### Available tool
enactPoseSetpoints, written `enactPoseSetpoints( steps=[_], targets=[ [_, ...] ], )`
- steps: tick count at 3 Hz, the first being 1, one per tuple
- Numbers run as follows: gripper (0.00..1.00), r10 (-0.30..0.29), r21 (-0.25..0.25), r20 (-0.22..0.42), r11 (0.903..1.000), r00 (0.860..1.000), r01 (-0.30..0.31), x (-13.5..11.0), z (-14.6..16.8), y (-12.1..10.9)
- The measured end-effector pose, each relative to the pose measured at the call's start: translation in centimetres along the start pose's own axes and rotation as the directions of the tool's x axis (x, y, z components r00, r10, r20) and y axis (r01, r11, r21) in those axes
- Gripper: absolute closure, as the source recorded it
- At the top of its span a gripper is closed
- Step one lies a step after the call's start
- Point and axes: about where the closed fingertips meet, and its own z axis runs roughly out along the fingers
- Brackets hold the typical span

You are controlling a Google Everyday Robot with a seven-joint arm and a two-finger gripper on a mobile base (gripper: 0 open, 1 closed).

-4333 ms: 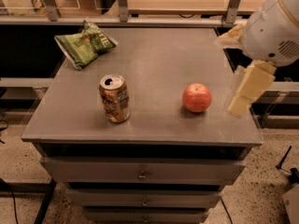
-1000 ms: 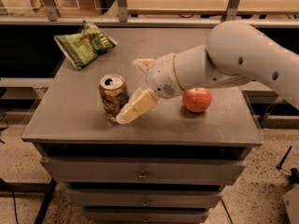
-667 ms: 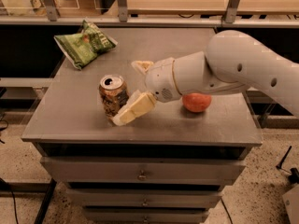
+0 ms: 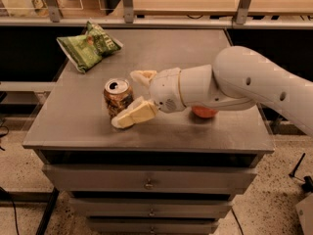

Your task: Knock orange can over

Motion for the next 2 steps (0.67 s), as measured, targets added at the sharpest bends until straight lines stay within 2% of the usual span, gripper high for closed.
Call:
enactPoseSetpoints(
  steps=[2],
  targets=[
    [0.64, 0.011, -0.001, 0.050, 0.9999, 0.999, -0.011, 0.16, 0.47, 0.05]
  ],
)
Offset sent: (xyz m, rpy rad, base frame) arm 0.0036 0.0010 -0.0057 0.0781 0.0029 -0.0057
